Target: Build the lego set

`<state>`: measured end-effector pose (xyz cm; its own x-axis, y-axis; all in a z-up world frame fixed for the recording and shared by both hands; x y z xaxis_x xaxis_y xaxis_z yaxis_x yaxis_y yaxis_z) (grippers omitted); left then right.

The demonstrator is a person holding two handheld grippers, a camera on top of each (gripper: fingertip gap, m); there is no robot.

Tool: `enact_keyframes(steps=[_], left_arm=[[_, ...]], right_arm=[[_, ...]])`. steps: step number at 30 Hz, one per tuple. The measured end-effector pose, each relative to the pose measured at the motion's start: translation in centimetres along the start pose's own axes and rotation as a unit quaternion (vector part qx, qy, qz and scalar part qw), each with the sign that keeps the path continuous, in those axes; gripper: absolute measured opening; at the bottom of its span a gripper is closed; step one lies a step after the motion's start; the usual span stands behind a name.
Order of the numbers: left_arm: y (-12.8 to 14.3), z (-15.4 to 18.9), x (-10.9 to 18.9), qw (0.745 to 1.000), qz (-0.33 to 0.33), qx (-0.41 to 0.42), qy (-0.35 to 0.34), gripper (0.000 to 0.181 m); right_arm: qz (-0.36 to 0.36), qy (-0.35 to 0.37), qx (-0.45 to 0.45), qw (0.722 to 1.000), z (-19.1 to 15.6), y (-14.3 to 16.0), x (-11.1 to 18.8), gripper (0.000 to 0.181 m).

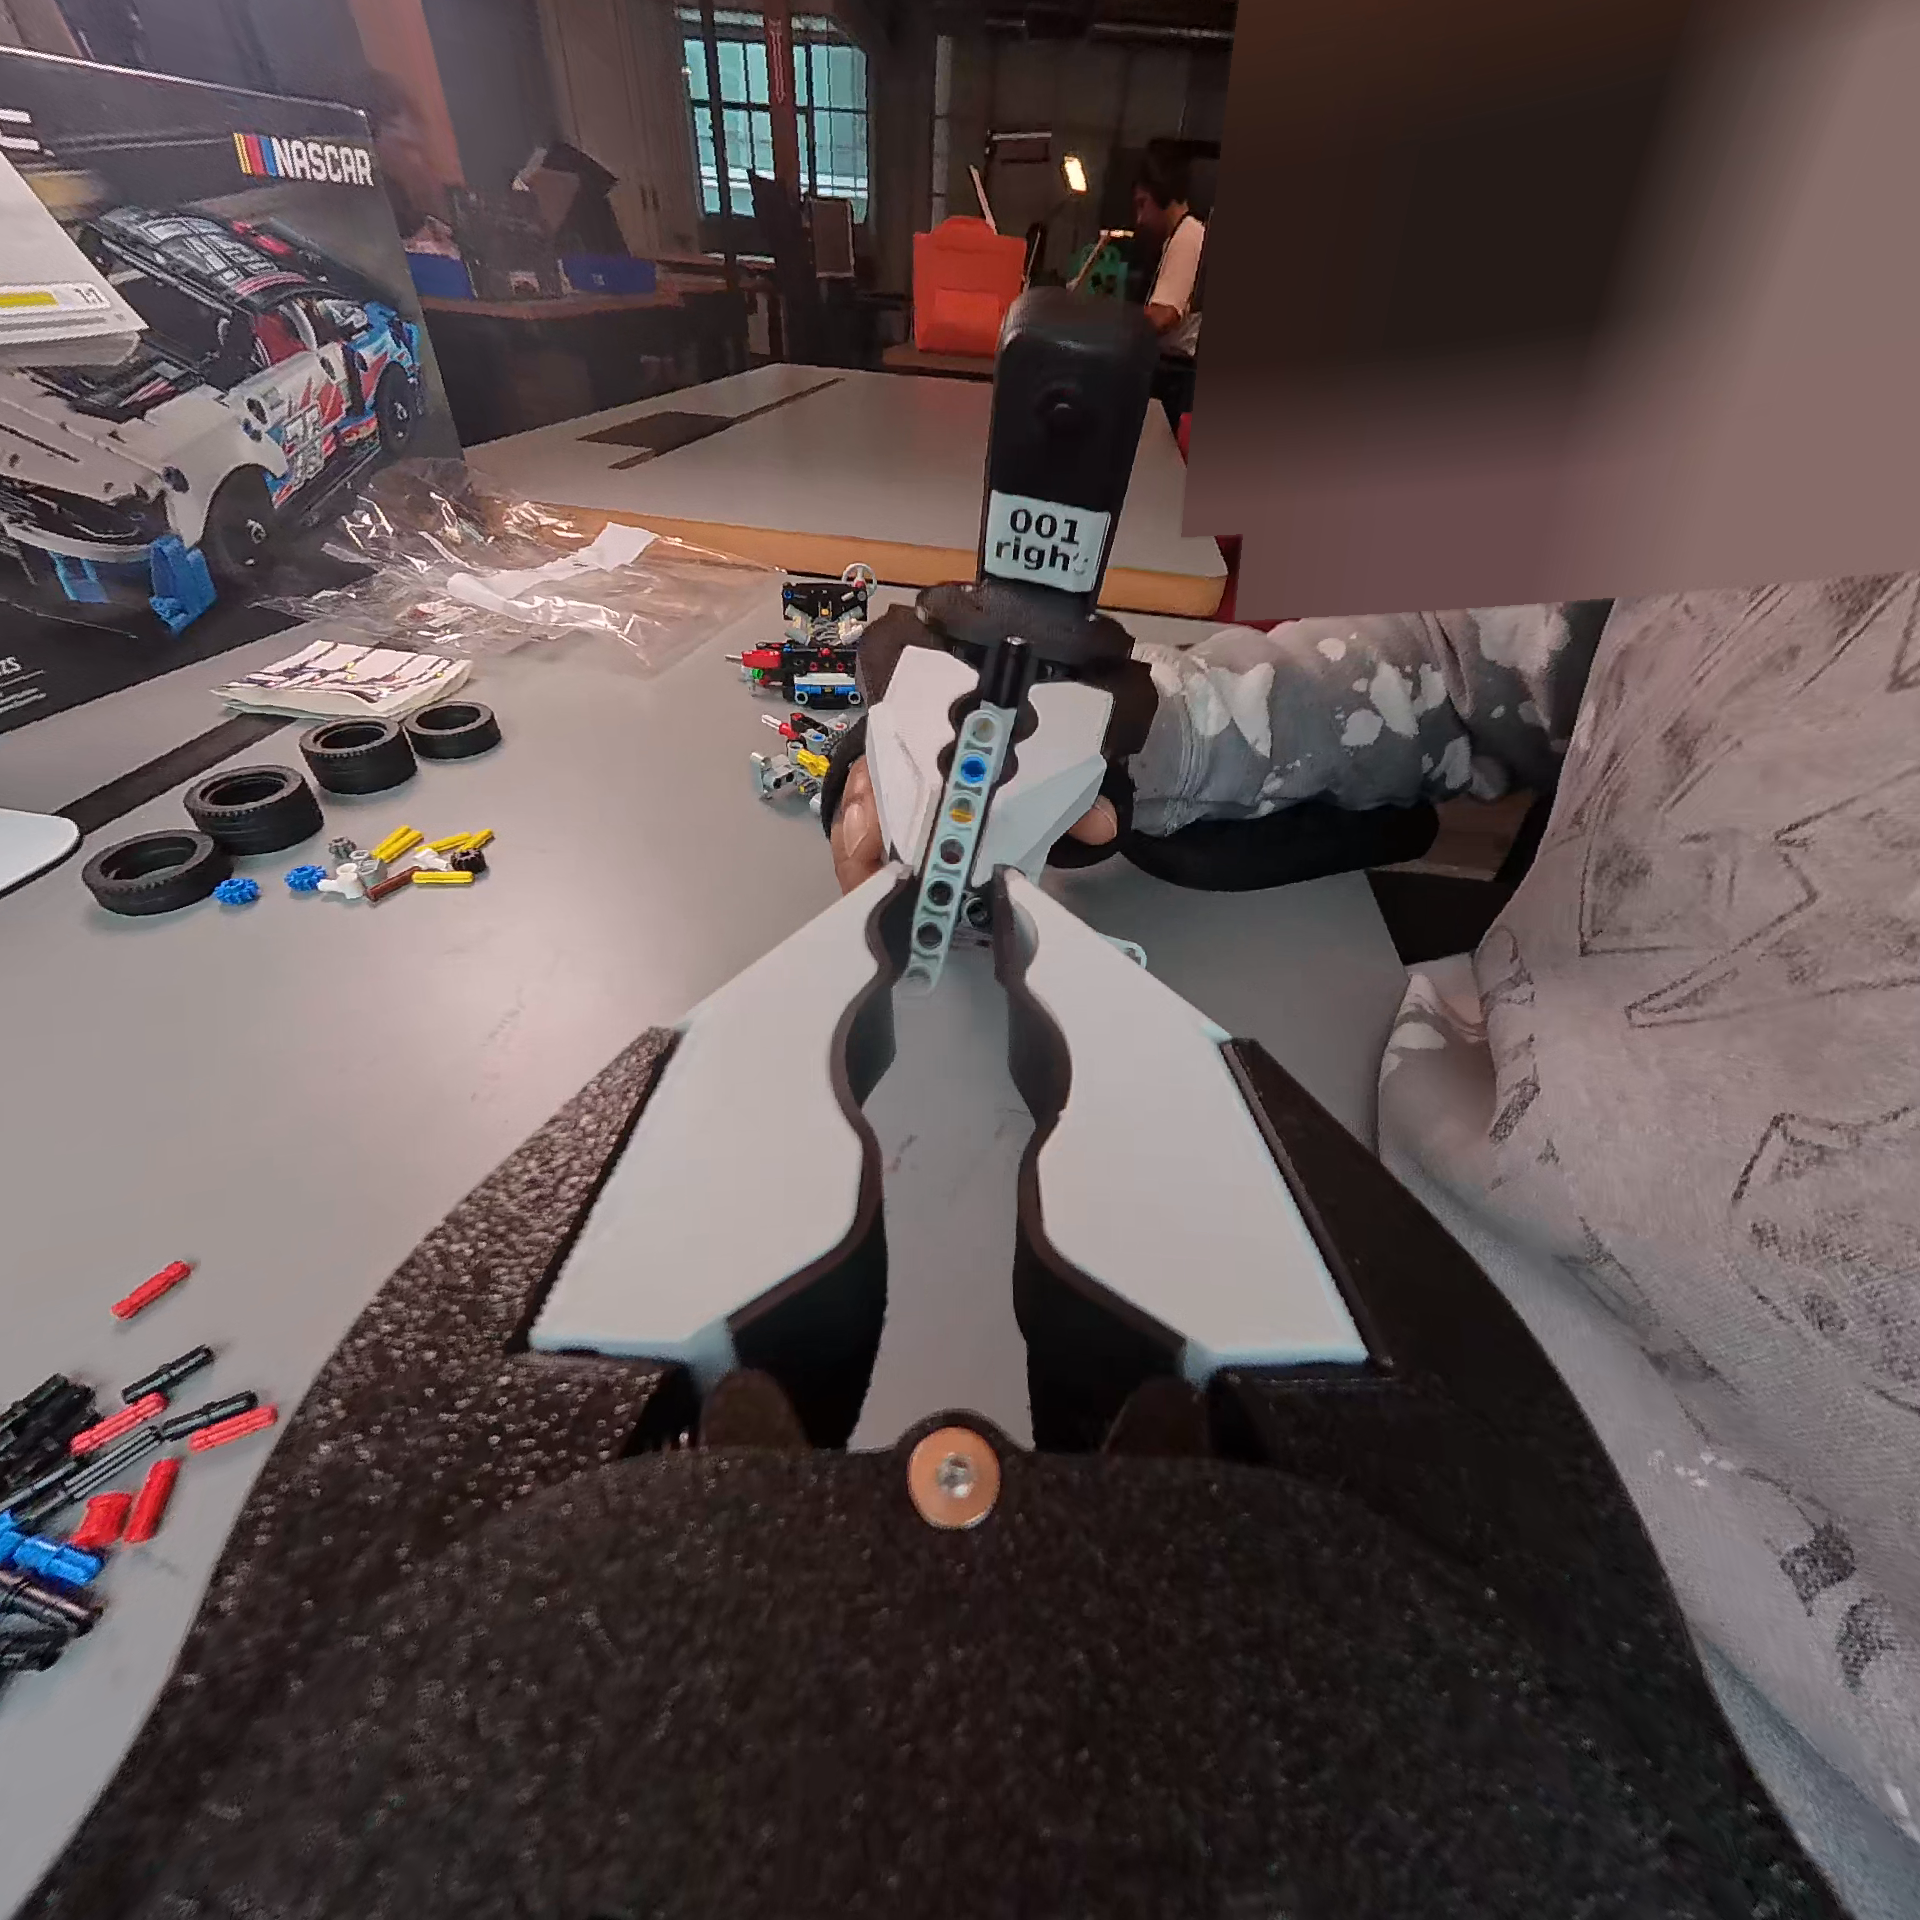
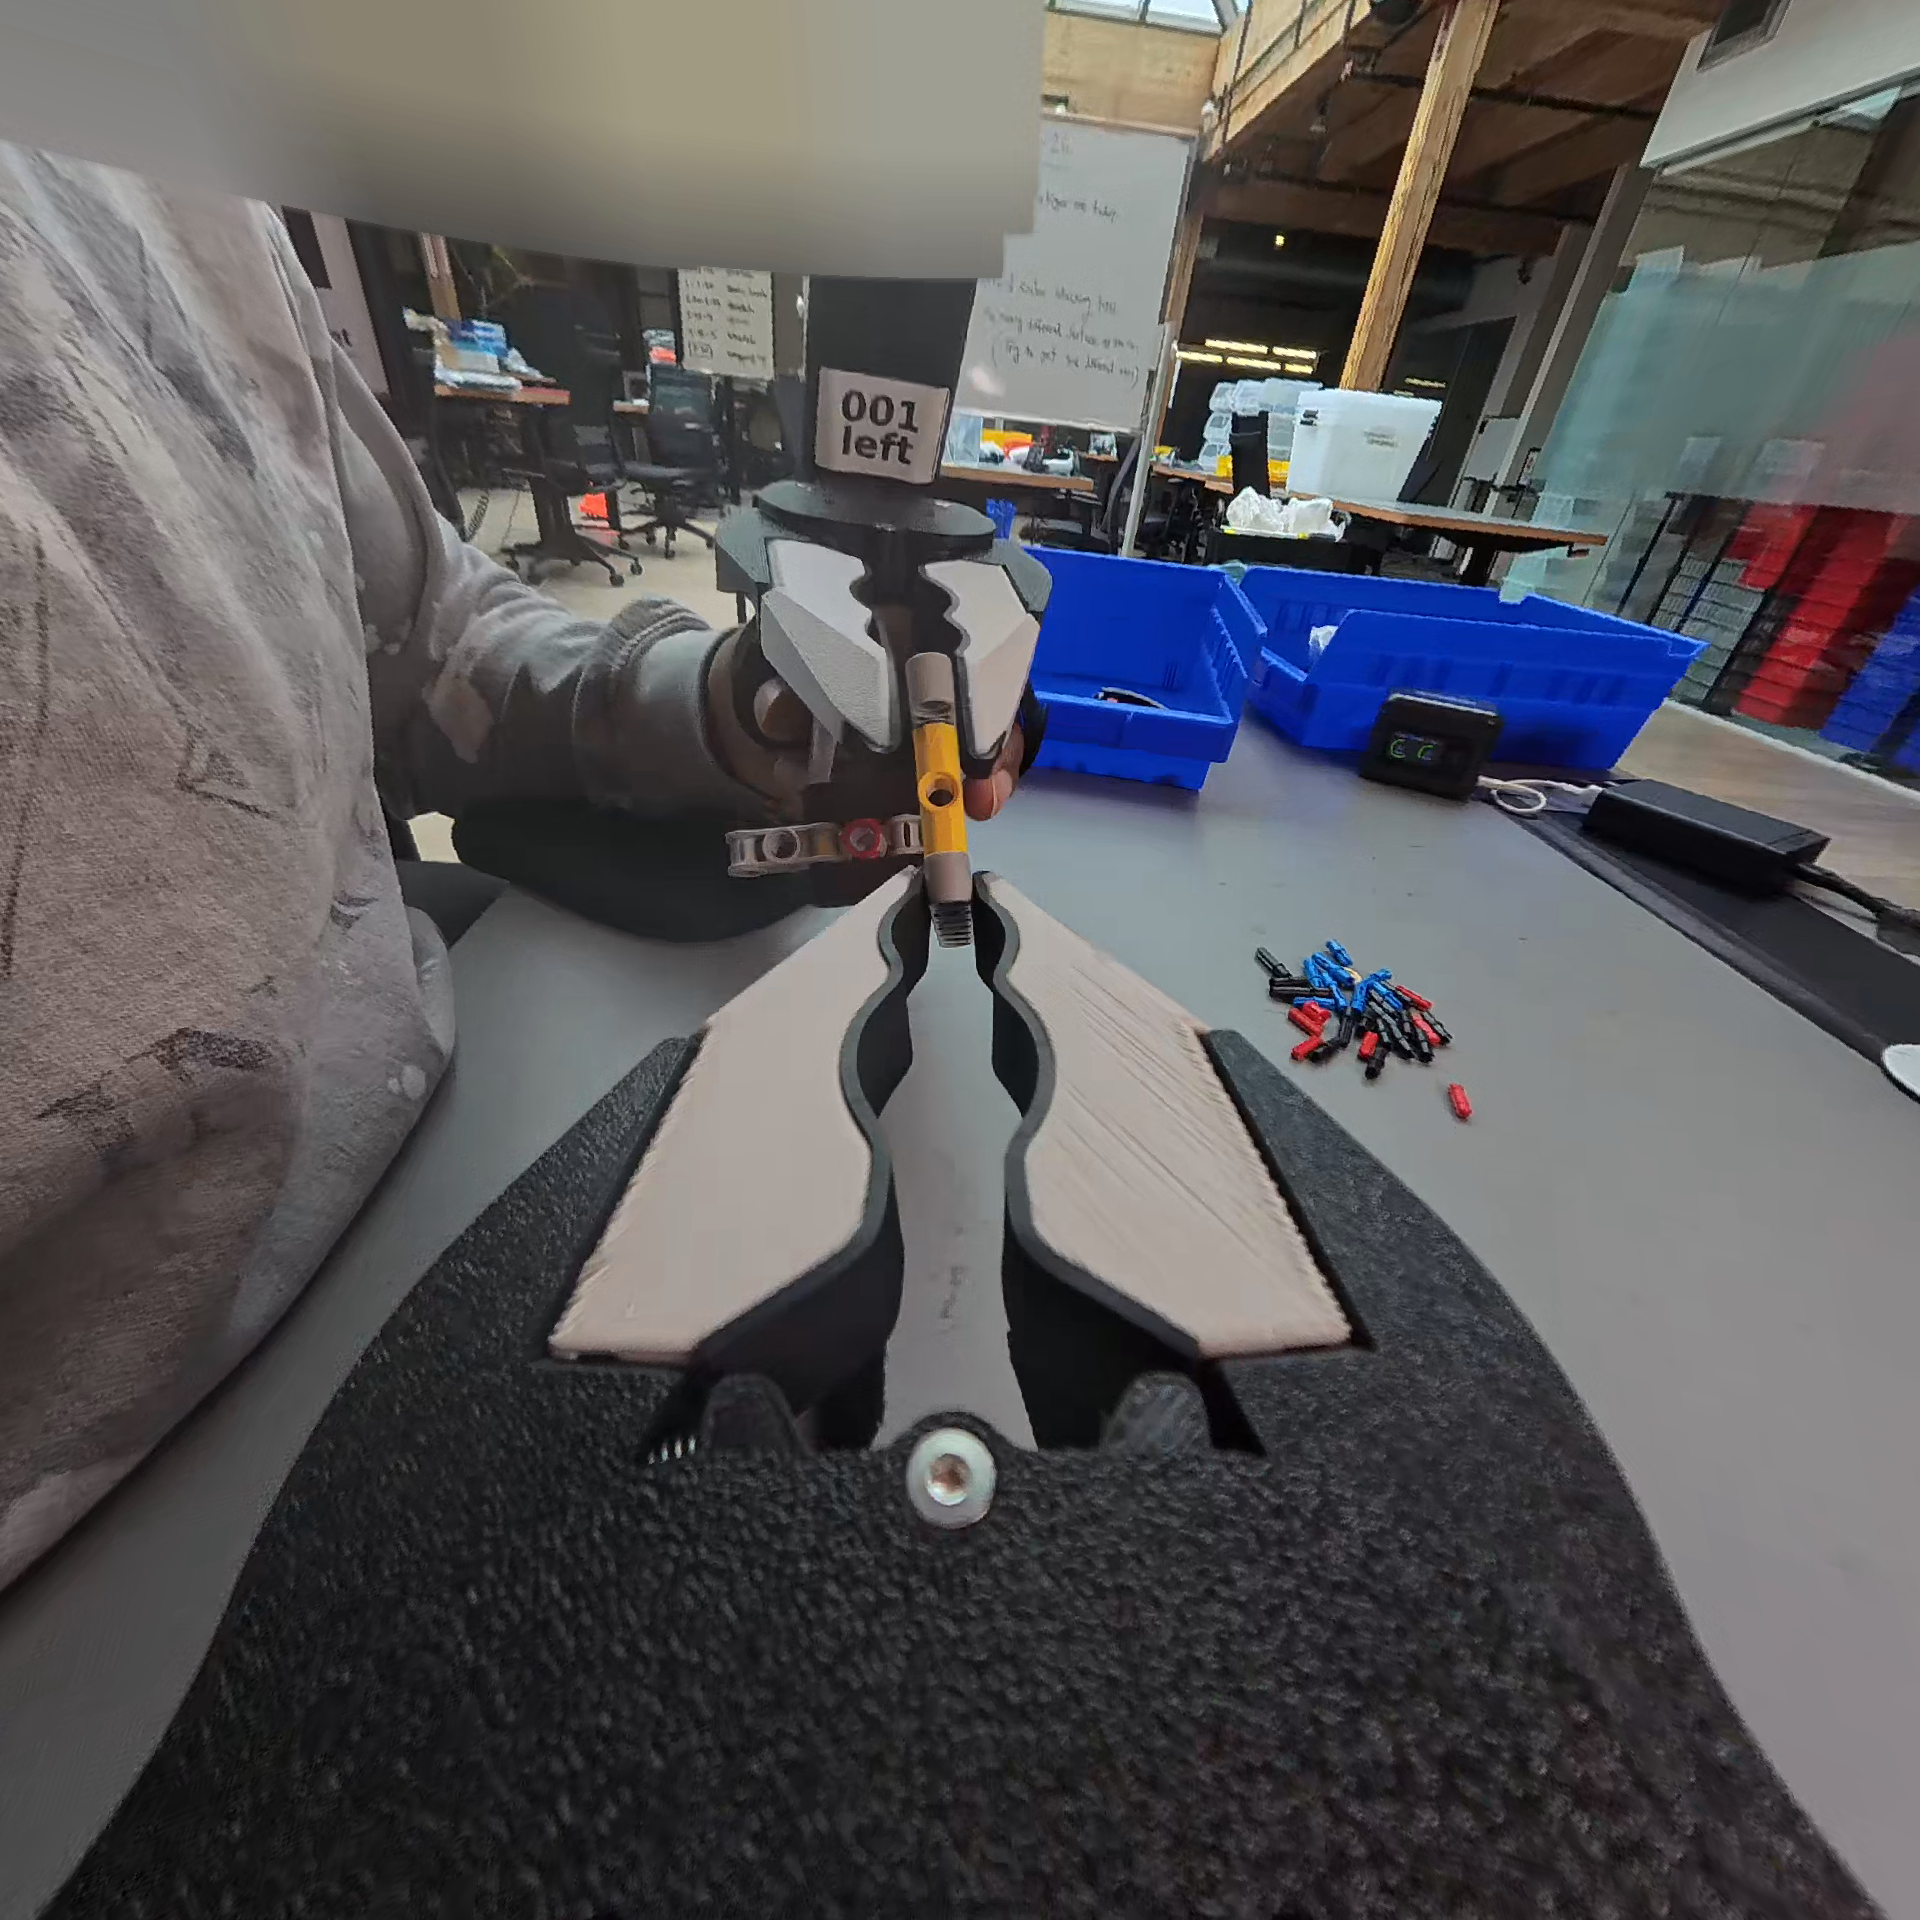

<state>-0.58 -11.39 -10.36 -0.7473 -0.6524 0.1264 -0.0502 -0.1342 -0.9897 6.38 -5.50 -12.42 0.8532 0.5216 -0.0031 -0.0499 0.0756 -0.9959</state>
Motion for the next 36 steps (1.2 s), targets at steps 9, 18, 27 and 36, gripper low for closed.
enact_keyframes(steps=[9,18,27,36], left_arm=[[2.3,0.4,-0.7,0.996,-0.081,-0.029,0.039,0.007],[2.2,-1.7,0.7,0.996,-0.035,0.066,0.046,0.006],[5.1,-3.6,0.3,0.988,-0.125,0.095,0.005,0.006],[7.9,-2.9,-1.1,0.972,-0.219,0.08,-0.007,0.02]], right_arm=[[-0.106,-0.035,-0.006,0.994,-1.2,1.1,-0.6,0.006],[-0.094,-0.036,-0.055,0.993,0.2,0.5,1.5,0.005],[-0.079,-0.018,-0.071,0.994,1.8,0.5,2.1,0.006],[-0.11,-0.017,-0.075,0.991,1.3,1.7,1.6,0.006]])
Point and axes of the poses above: each gripper's, where its closed fingertips meet, x back along the fingers, y out of its underside, z = x × y across the jaws, the point moved 4 cm from there along x, back along the fingers, and after that the axes turned 2 degrees about y, right-handed, at the moved point
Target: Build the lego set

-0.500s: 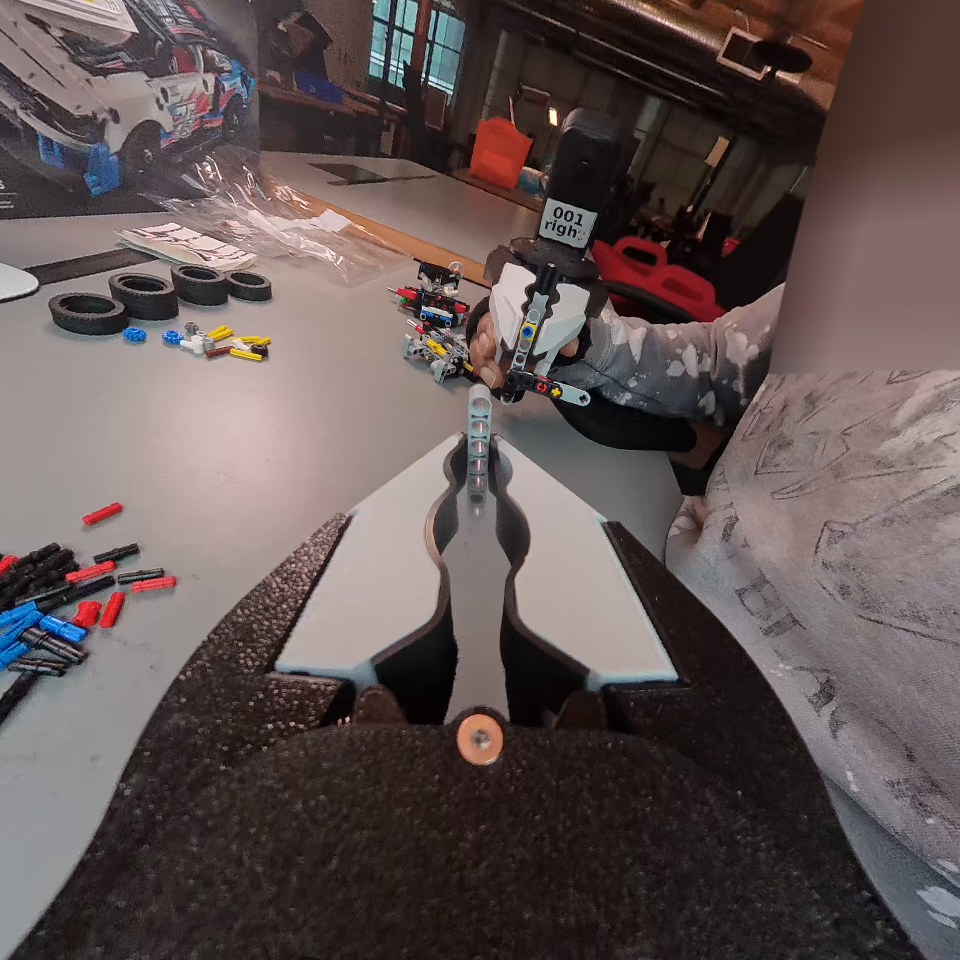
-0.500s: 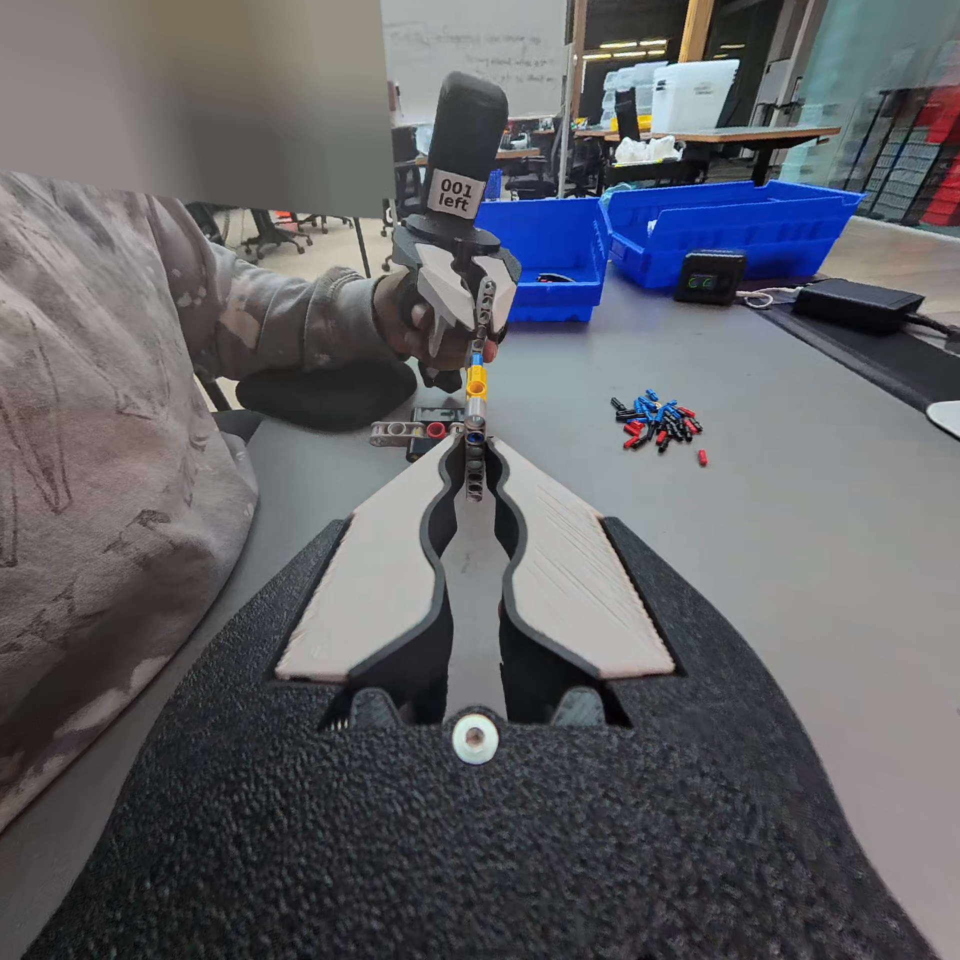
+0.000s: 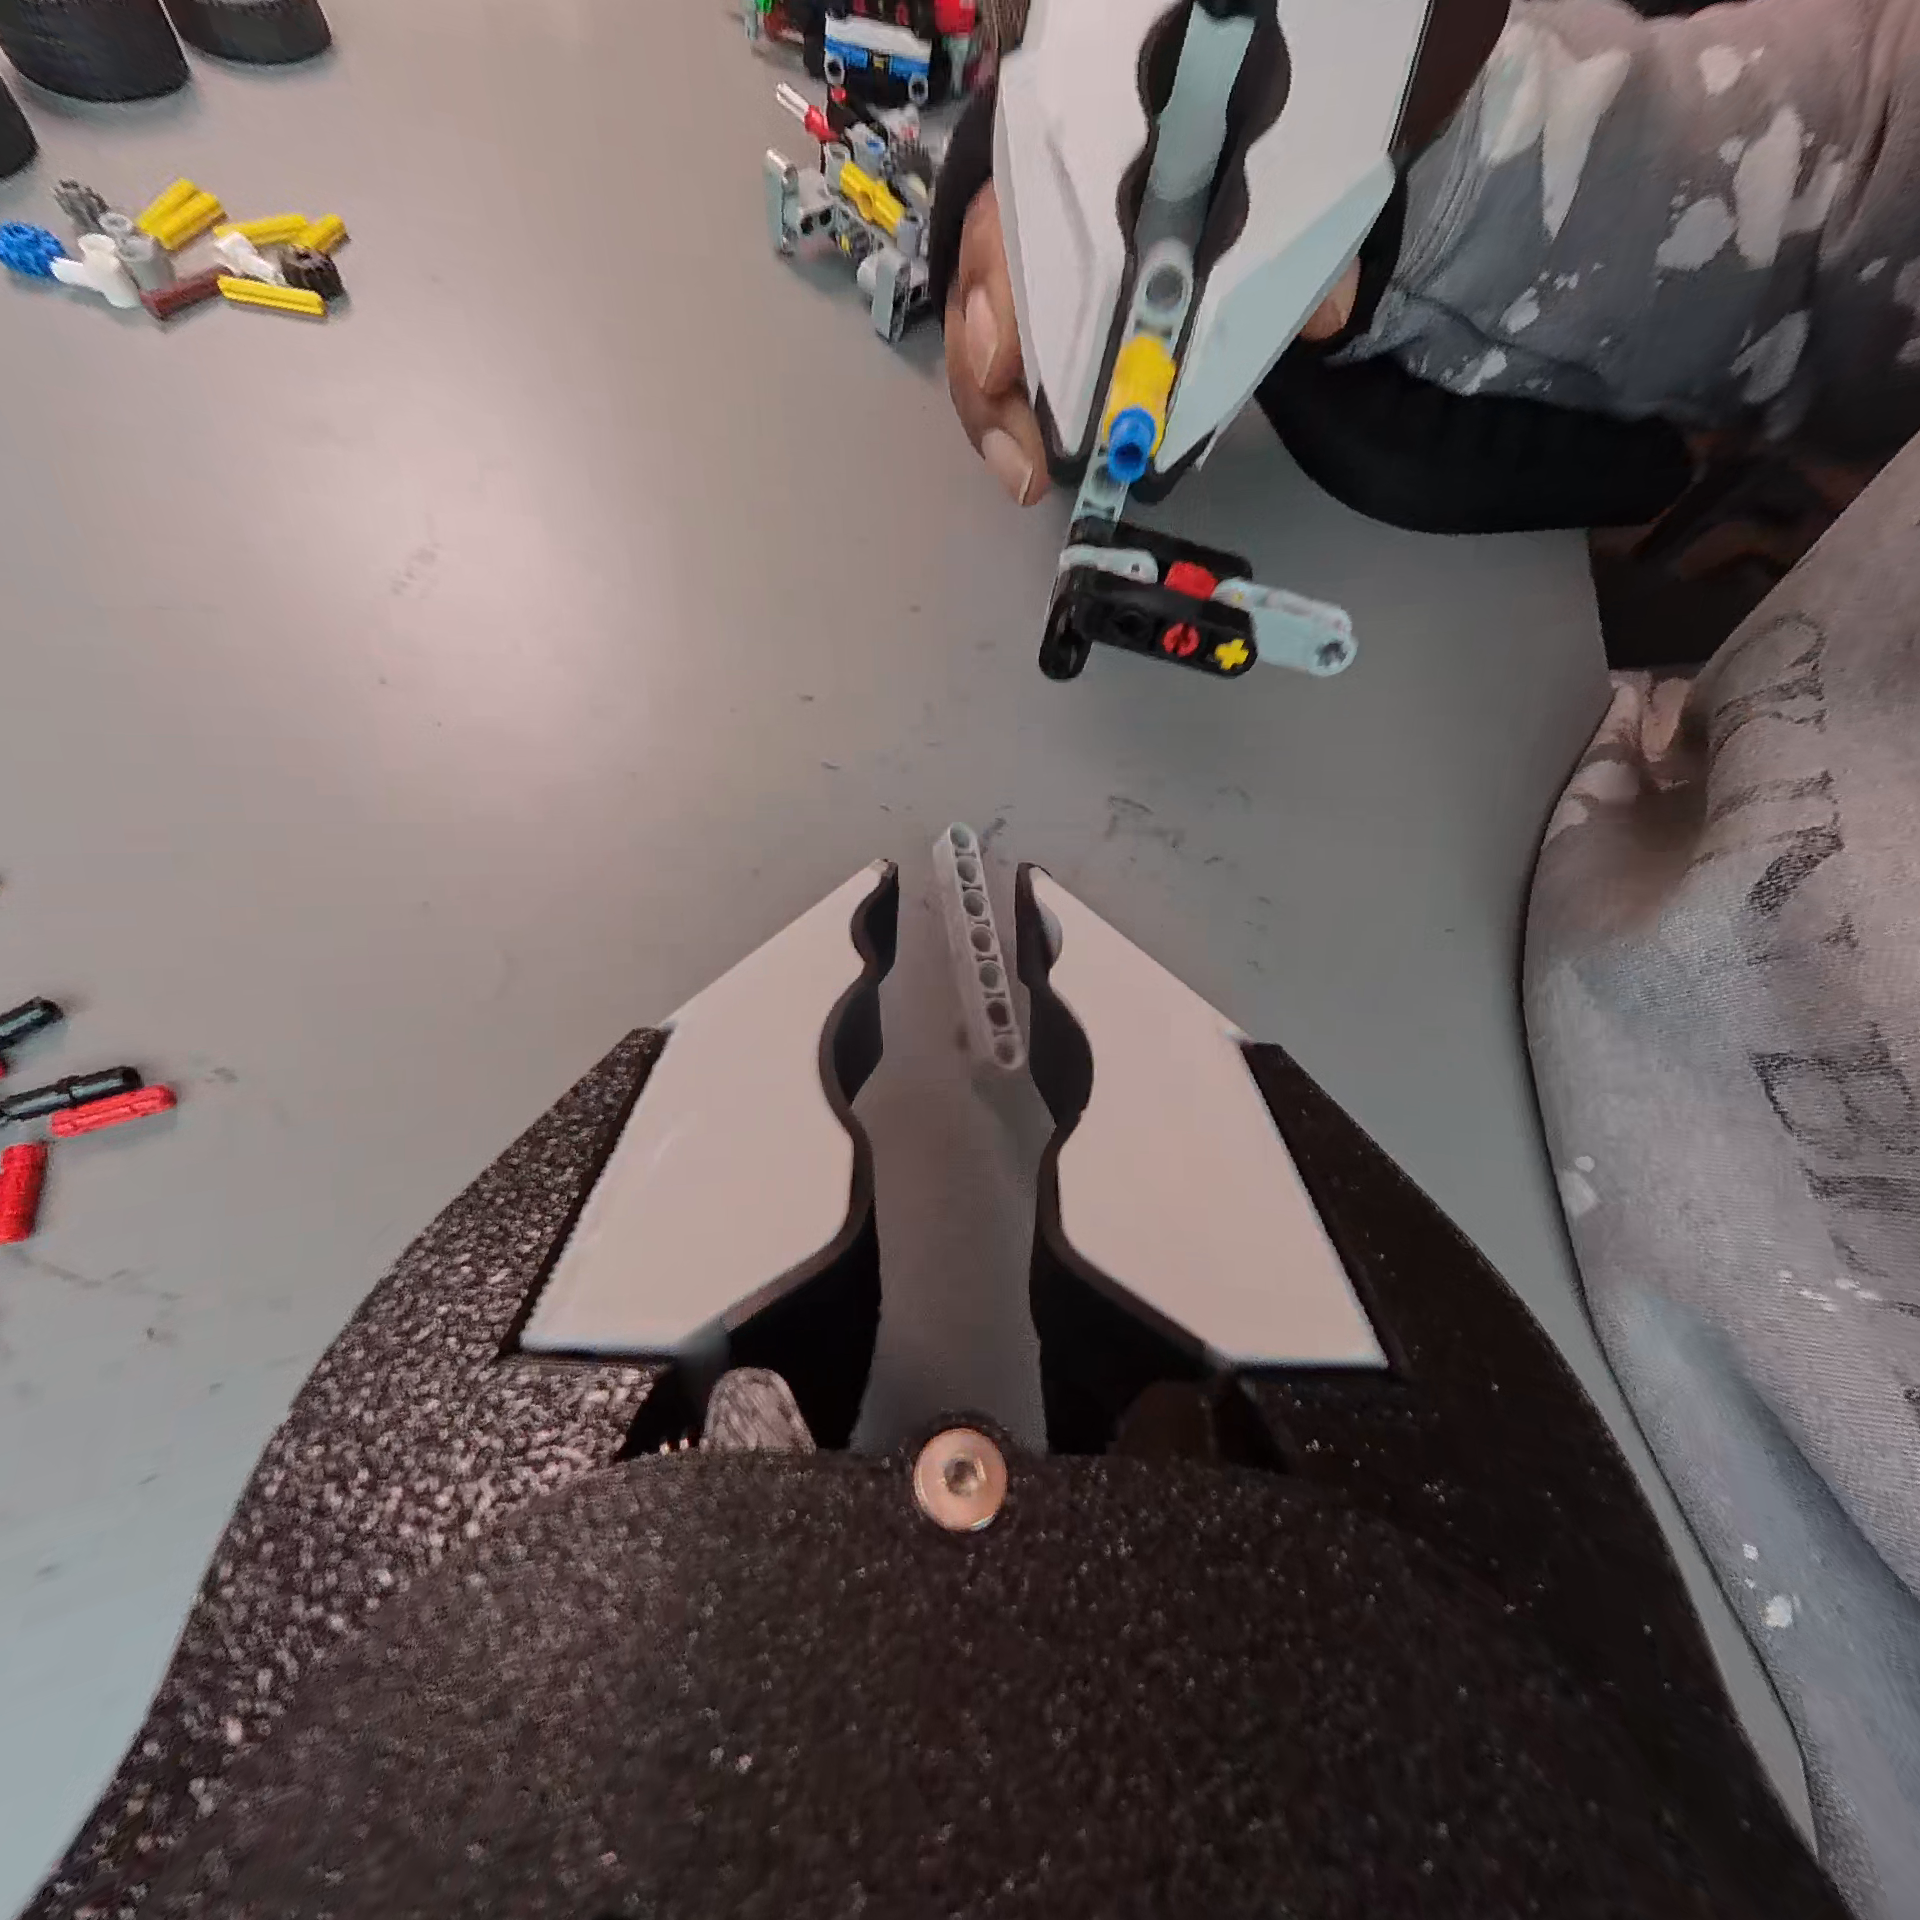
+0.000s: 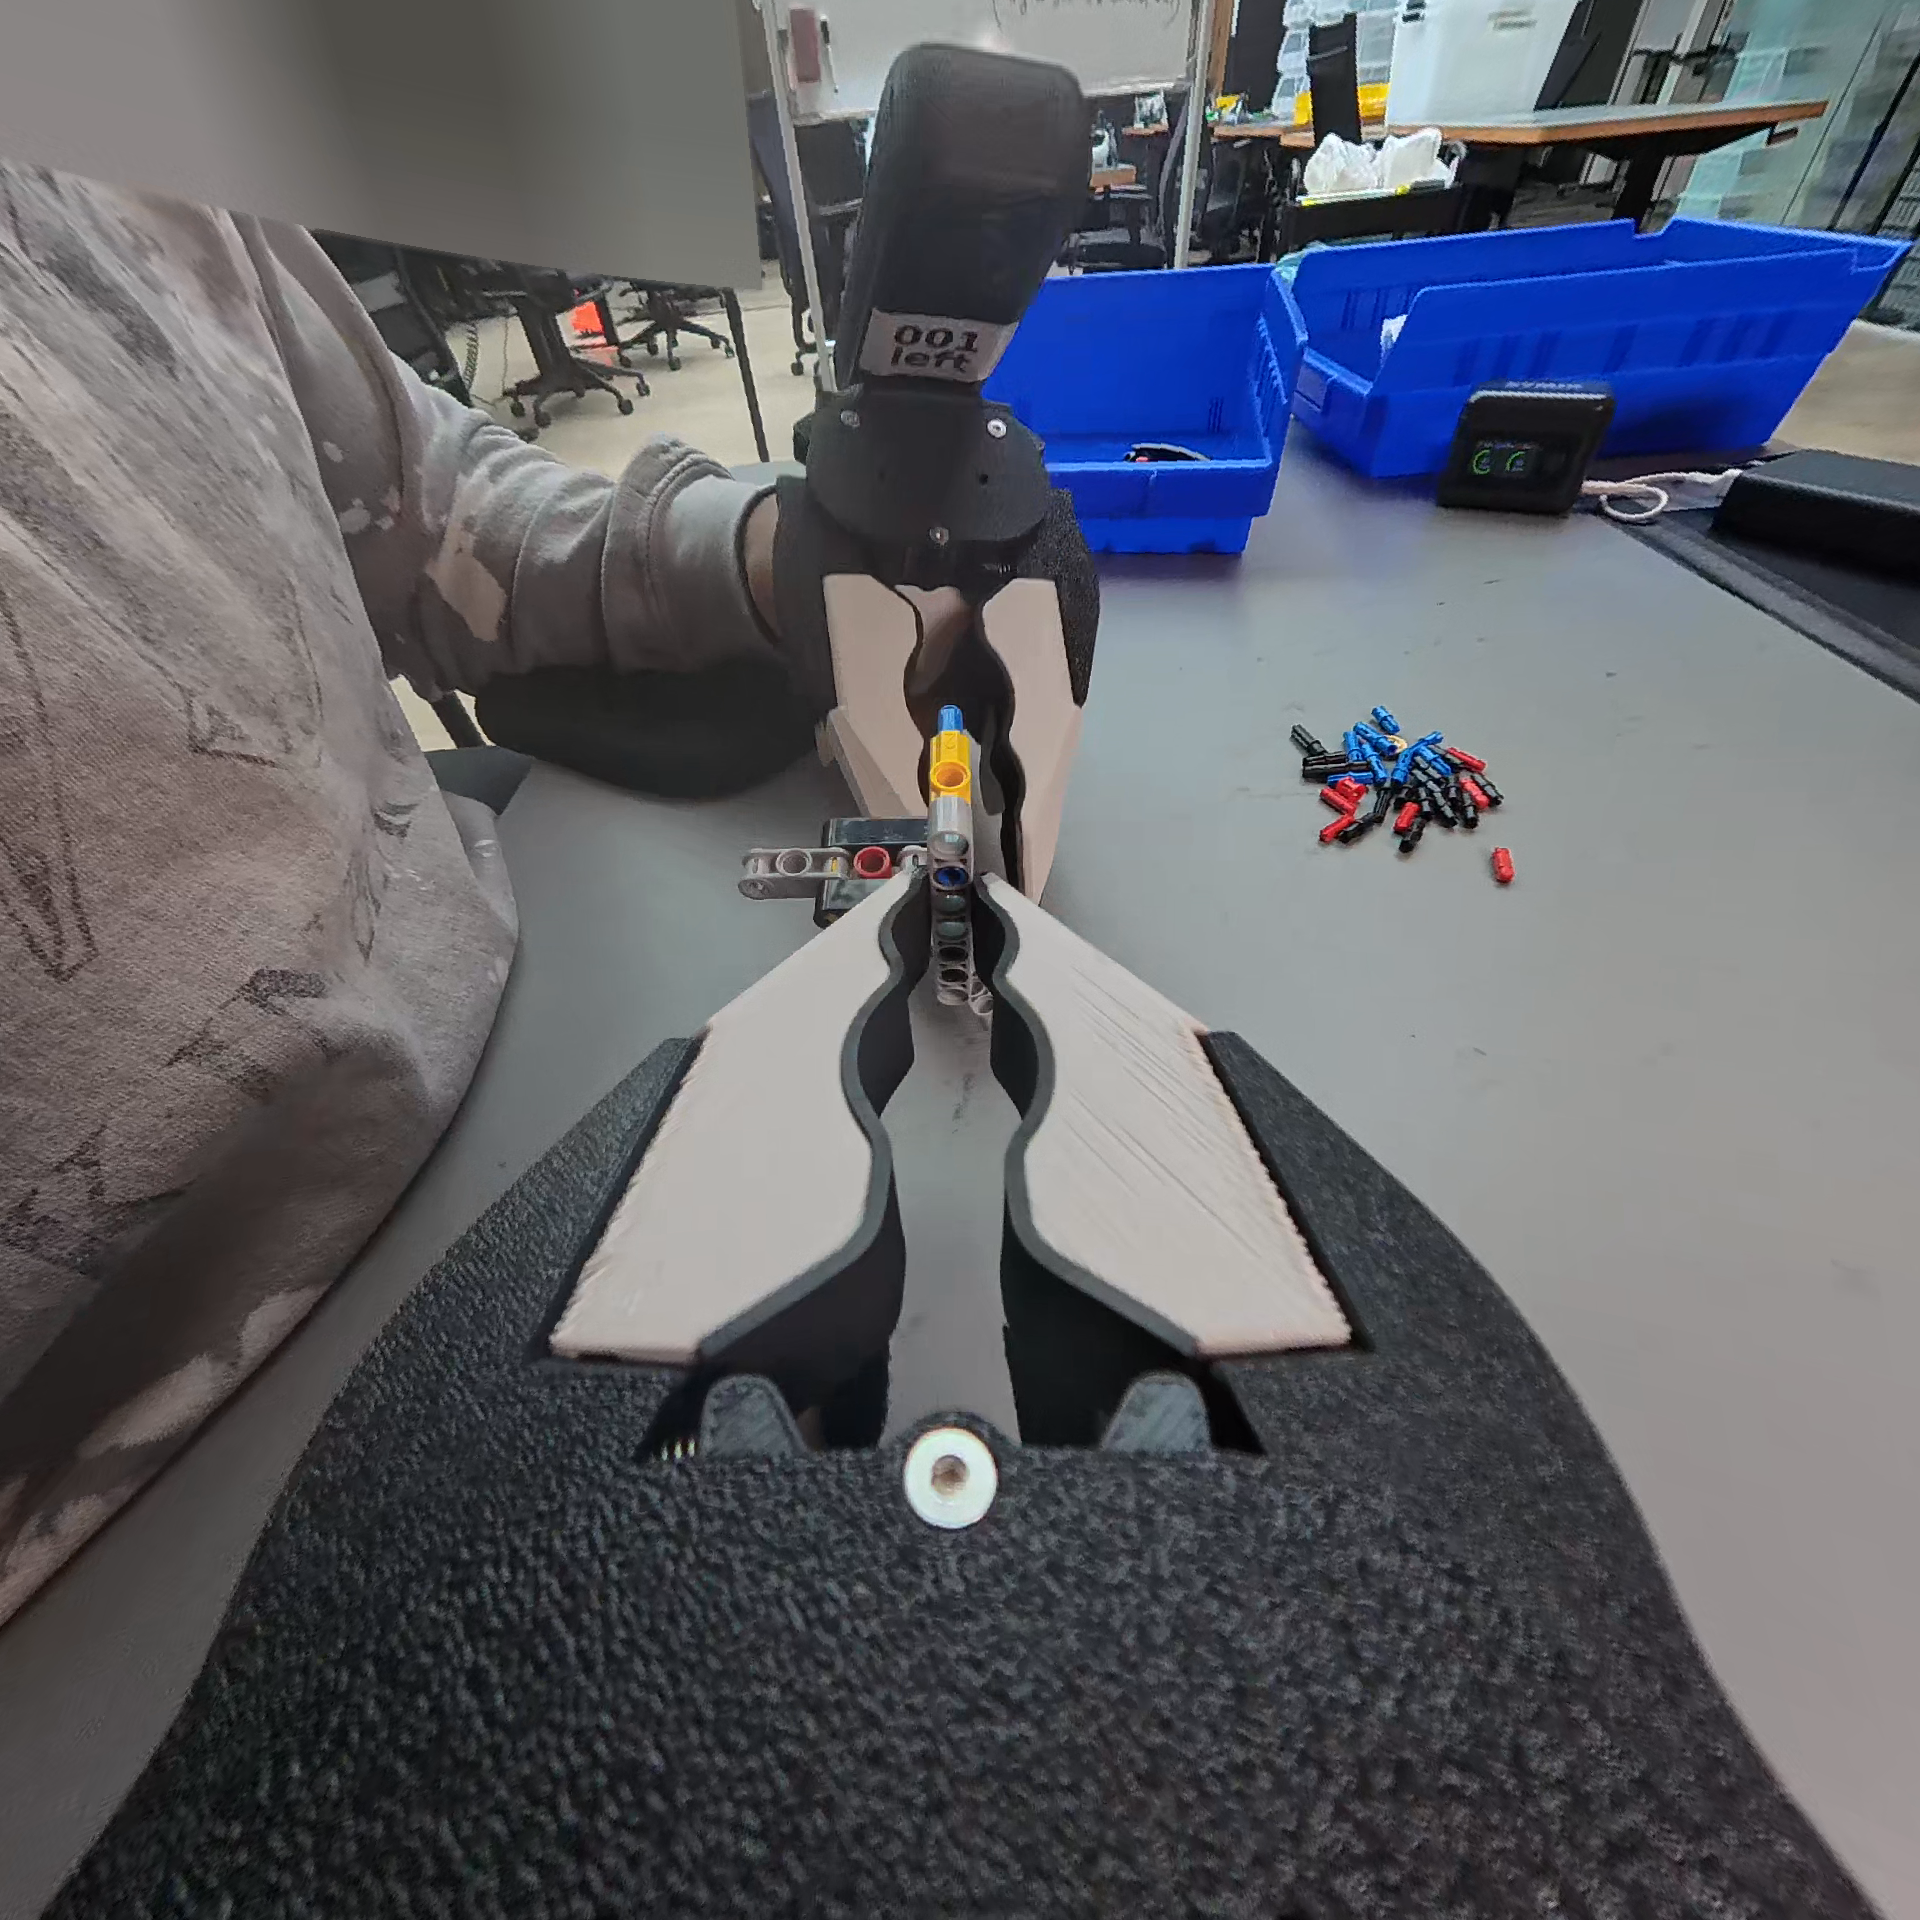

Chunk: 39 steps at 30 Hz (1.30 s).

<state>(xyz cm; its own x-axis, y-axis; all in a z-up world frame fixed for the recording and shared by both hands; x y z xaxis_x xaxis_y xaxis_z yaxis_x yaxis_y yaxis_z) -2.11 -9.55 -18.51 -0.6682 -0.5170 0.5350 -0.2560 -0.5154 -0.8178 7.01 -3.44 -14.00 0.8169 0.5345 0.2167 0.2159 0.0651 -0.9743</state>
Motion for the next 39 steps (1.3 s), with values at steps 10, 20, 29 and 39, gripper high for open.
enact_keyframes(steps=[10,20,29,39], left_arm=[[-3.3,2.4,1.9,0.991,0.121,-0.013,0.049,0.008],[-3.2,2.7,1.8,0.992,0.117,-0.027,0.045,0.003],[-3.8,3.6,1.7,0.99,0.122,-0.041,0.061,0.003],[-0.9,-3.5,4.0,0.991,0.055,-0.014,-0.124,0.004]], right_arm=[[-0.053,0.012,0.043,0.998,-0.8,1.1,-1.5,0.006],[-0.059,0.028,0.066,0.996,-1.1,1.2,-1.8,0.007],[-0.022,0.019,0.087,0.996,-2.2,0.1,-2.6,0.006],[-0.022,0.063,0.096,0.993,0.5,-0.4,-0.6,0.006]])
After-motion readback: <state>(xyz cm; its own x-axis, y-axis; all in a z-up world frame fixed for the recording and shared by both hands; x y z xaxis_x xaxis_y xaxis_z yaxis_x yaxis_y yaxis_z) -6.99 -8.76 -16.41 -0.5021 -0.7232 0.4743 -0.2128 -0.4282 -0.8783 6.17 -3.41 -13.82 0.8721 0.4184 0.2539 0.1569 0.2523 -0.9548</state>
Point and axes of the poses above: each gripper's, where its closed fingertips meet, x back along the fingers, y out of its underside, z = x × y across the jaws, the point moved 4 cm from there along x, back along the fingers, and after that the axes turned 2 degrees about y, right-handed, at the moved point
